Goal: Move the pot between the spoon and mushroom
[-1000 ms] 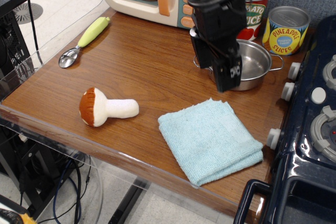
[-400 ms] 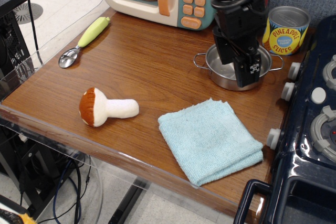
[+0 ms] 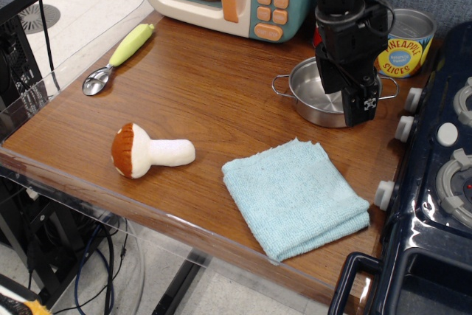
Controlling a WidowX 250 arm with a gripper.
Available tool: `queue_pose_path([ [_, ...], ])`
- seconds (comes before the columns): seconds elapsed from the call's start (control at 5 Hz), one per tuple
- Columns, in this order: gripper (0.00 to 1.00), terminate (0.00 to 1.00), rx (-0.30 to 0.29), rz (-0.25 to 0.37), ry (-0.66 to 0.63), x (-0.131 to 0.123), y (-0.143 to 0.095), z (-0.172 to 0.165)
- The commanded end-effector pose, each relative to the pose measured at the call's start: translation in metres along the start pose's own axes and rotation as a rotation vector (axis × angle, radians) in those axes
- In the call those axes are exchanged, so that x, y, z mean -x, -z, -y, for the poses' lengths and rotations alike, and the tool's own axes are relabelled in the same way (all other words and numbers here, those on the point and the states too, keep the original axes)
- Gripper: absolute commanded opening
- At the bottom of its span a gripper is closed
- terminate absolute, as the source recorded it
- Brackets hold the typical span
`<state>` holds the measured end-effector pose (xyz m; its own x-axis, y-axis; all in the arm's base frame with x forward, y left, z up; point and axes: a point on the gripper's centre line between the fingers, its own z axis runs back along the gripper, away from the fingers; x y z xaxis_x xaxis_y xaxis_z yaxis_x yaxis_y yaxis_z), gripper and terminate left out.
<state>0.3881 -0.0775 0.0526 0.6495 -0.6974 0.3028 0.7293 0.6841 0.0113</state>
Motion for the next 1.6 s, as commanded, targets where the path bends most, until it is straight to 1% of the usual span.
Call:
queue_pose_path([
  [0.0,1.00,0.00,0.030,0.041,0.000,-0.016,0.015,-0.011],
  [0.2,0.00,0.00,0.020,0.074,-0.015,-0.012,0.020,-0.013],
  [0.6,0.00,0.00,0.018,0.089,-0.030,-0.006,0.019,-0.013],
  [0.8,0.00,0.00,0.008,0.081,-0.020,-0.005,0.017,-0.011],
  [1.0,0.00,0.00,-0.015,0.089,-0.014,-0.007,0.007,-0.011],
  [1.2,0.00,0.00,-0.078,0.079,-0.006,-0.009,-0.010,-0.011],
  [1.4,0.00,0.00,-0.131,0.083,-0.002,-0.006,-0.026,-0.009],
])
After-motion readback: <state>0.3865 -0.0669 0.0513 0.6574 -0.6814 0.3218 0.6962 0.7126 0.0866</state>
